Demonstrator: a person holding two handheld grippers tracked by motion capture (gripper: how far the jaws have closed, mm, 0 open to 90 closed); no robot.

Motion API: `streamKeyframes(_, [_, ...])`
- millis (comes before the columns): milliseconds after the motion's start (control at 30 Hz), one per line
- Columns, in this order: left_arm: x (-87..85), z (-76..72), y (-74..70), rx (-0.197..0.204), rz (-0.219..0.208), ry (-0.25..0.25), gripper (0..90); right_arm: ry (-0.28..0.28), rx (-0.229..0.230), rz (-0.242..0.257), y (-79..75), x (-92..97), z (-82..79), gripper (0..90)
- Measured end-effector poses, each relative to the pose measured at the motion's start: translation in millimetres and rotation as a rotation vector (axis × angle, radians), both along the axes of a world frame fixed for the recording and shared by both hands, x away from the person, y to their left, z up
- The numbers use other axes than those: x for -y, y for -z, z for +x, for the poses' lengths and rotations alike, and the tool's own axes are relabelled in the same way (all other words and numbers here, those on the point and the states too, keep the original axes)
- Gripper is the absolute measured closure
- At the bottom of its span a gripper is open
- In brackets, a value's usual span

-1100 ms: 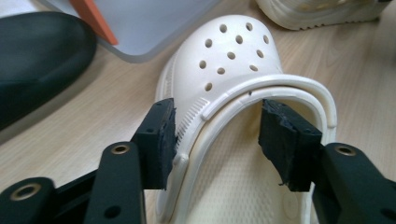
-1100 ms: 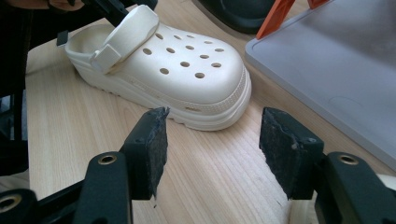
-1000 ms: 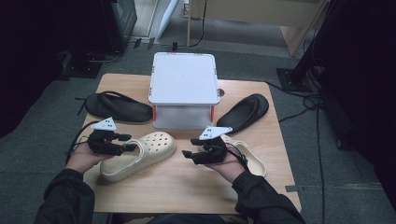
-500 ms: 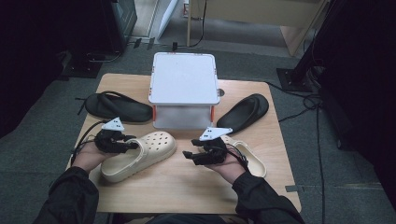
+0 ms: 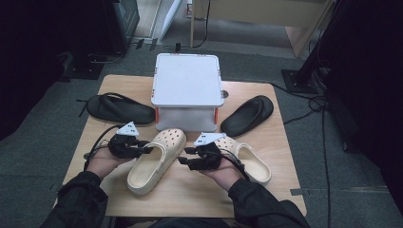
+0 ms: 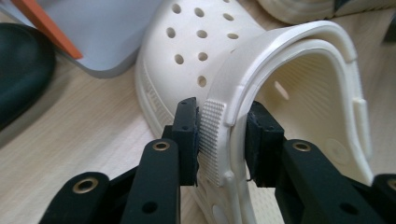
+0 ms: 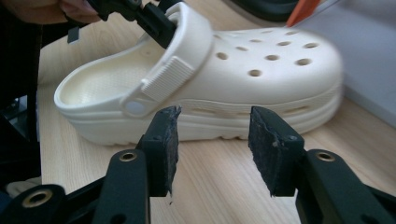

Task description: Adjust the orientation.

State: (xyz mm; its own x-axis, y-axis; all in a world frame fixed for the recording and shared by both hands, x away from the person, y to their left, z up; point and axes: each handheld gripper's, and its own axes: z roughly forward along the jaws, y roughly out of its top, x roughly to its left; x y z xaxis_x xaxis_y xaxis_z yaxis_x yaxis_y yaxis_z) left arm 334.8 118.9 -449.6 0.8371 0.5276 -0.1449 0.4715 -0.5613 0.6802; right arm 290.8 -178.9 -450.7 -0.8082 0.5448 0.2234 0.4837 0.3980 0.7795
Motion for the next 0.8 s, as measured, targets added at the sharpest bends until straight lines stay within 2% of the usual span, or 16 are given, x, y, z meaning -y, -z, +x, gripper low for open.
streamKeyframes(67, [-1.3, -0.3, 1.0, -0.002, -0.013, 0.005, 67.1, -0.017, -0.002, -0.013, 2.9, -7.1, -0.6, 55.6])
streamKeyframes(133, [-3.9, 0.9, 0.2, -0.029, -0.044, 0.010, 64.5, -0.028, 0.006, -0.016, 4.3, -11.5, -0.6, 57.4])
streamKeyframes(167, [-5.5, 1.1, -1.0, -0.038, -0.077, 0.012, 63.6, -0.027, 0.007, -0.014, 5.2, -12.8, -0.5, 58.0])
streamKeyframes(200, [-5.5, 1.1, -1.0, -0.038, -0.077, 0.012, 59.4, -0.024, 0.002, -0.013, 6.2, -13.5, -0.2, 58.8])
streamKeyframes(267, [-11.8, -0.9, -4.8, -0.026, -0.107, 0.016, 57.3, -0.024, -0.002, -0.013, 7.0, -14.9, 0.8, 60.7])
streamKeyframes(400, [-28.7, -0.7, -9.8, -0.014, -0.160, -0.015, 59.2, -0.006, 0.024, -0.014, 6.5, -15.8, 2.6, 64.4])
streamKeyframes(433, [-34.6, 1.2, -10.0, -0.022, -0.173, -0.025, 61.4, 0.002, 0.019, -0.017, 7.2, -16.1, 3.1, 65.8])
streamKeyframes(533, [-42.5, 6.4, -5.4, -0.043, -0.153, -0.042, 67.6, 0.007, 0.001, -0.026, 11.2, -17.8, 6.1, 67.5])
streamKeyframes(633, [-42.5, 12.6, 5.0, -0.091, -0.098, -0.029, 69.0, 0.012, -0.007, -0.040, 15.0, -20.5, 8.4, 67.5])
streamKeyframes(800, [-32.6, 11.6, 10.2, -0.109, -0.083, -0.003, 72.0, 0.023, -0.022, -0.035, 18.3, -22.0, 7.4, 67.5])
